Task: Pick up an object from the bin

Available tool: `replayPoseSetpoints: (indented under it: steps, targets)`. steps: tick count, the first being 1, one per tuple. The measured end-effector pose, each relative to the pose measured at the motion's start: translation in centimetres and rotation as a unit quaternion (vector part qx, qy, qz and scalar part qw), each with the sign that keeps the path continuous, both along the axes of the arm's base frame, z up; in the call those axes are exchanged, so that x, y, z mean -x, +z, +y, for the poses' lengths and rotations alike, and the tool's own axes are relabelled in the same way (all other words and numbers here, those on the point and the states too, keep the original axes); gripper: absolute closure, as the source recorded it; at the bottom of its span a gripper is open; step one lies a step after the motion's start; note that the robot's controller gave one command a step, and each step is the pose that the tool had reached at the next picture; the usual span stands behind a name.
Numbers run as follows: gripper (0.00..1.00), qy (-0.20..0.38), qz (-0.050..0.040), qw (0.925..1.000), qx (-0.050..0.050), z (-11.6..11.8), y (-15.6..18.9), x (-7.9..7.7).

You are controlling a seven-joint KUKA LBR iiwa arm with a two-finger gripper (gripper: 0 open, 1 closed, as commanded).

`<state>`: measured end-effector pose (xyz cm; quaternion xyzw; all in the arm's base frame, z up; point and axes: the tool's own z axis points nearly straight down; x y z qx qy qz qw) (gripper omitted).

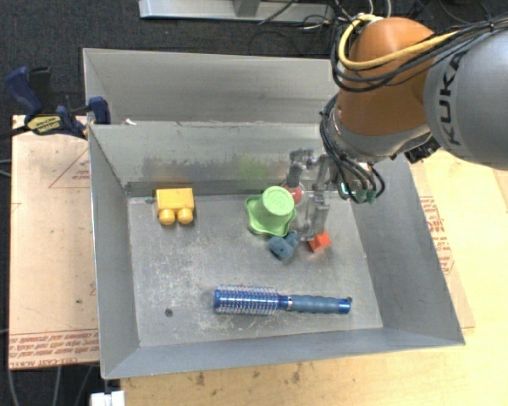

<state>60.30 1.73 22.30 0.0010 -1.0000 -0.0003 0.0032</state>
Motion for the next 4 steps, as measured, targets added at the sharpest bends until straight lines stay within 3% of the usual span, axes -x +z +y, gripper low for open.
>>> replayPoseSetpoints:
  steps: [1, 2, 3, 4]
  targets:
    - [0.00, 0.188, -0.0088, 0.9822, 0.000, -2.2, -12.0, 2.8]
    - [0.00, 0.169, -0.0078, 0.9857, -0.001, 1.1, -15.3, 7.4]
    - [1.00, 0.167, -0.0044, 0.9859, -0.001, 0.9, -15.2, 7.4]
    - [1.00, 0.159, -0.0089, 0.9872, 0.000, 2.6, -3.5, 6.9]
